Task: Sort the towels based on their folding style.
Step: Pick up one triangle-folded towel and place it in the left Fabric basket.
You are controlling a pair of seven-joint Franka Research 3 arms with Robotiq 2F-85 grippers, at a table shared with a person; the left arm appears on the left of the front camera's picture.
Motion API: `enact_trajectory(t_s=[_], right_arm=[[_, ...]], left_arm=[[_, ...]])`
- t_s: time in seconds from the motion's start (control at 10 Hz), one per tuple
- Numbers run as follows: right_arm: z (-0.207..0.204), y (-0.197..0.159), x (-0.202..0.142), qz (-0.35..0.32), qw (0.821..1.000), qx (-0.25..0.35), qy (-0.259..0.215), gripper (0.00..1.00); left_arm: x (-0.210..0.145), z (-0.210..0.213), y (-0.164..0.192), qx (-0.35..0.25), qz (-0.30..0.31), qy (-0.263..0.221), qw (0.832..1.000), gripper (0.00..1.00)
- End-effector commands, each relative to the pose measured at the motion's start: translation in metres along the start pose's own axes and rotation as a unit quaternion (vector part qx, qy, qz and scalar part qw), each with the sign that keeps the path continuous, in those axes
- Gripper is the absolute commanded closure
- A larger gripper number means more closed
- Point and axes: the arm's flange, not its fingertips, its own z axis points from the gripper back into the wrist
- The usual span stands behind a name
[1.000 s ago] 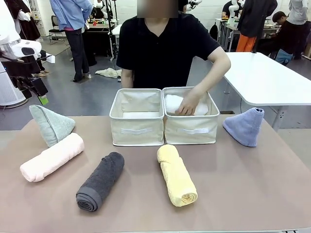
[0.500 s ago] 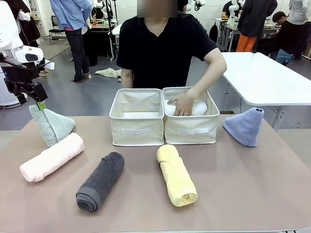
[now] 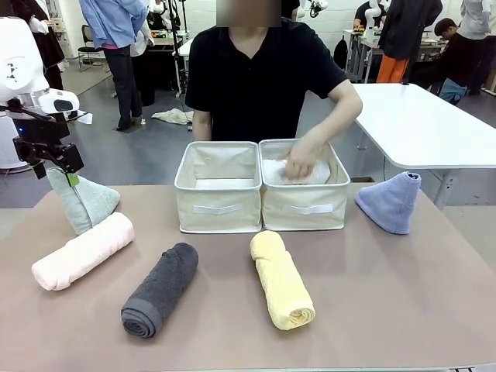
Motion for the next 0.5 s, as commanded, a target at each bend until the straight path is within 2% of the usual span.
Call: enact_trajectory(t_s=[0.0,0.1,0.2,0.3,0.4], right_arm=[[0.0007,-0.0004,0.0001,0.001,1.0,0.003,-0.006,0.0],[0.0007,-0.0004,0.0001,0.001,1.0,0.003,-0.006,0.0],[0.0007,-0.0004,0.0001,0.001,1.0,0.003,-0.006,0.0],[0.0007,-0.0004,0.0001,0.001,1.0,0.003,-0.006,0.0],[0.0007,-0.0004,0.0001,0.001,1.0,0.003,-0.006,0.0]], left_arm=[[0.0095,0.0022,0.0023,0.012,0.012,0.012,1.0,0.0],[0.0087,0.0034,0.0021,0.008,0.01,0.009,1.0,0.03],[0.0072,0.006,0.0034,0.006,0.011,0.008,1.0,0.19],[0.0054,0.0077,0.0047,-0.001,0.008,0.014,1.0,0.6],[0.0051,0.0082,0.0047,-0.003,0.007,0.017,1.0,0.77]])
